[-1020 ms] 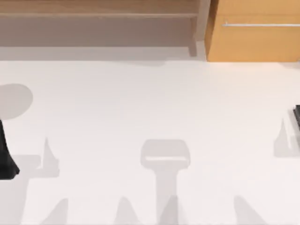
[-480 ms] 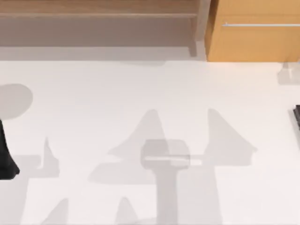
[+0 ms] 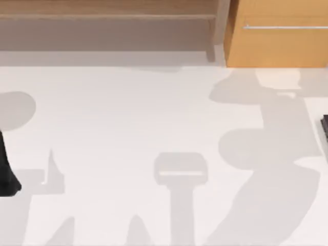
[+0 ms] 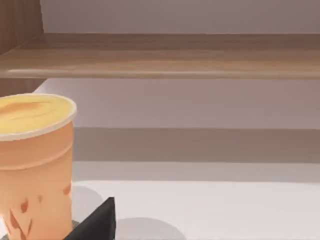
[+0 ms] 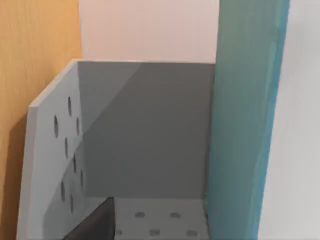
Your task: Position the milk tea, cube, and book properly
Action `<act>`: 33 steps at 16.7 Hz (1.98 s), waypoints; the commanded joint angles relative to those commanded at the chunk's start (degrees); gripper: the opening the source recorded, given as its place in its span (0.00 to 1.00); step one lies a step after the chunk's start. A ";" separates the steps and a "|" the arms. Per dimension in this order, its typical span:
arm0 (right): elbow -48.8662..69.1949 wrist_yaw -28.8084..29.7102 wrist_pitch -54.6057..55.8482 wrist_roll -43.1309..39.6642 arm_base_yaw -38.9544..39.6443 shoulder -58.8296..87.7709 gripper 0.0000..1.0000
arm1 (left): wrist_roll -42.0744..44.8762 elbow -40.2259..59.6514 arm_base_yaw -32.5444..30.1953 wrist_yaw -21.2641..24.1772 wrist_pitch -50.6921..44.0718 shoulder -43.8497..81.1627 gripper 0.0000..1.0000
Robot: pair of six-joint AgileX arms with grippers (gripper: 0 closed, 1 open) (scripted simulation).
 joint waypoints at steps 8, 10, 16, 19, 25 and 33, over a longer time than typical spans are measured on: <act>4.57 -1.45 2.25 -0.10 -1.47 6.79 1.00 | 0.00 0.00 0.00 0.00 0.00 0.00 1.00; 4.48 -1.27 2.11 -0.10 -1.20 6.71 1.00 | 0.00 0.00 0.00 0.00 0.00 0.00 1.00; 11.29 -0.28 0.00 -0.13 -0.36 11.28 1.00 | 0.00 0.00 0.00 0.00 0.00 0.00 1.00; 13.15 0.00 -0.64 -0.14 -0.10 12.52 1.00 | 0.00 0.00 0.00 0.00 0.00 0.00 1.00; 13.15 0.00 -0.64 -0.14 -0.10 12.52 0.77 | 0.00 0.00 0.00 0.00 0.00 0.00 1.00; 13.15 0.00 -0.64 -0.14 -0.10 12.52 0.17 | 0.00 0.00 0.00 0.00 0.00 0.00 1.00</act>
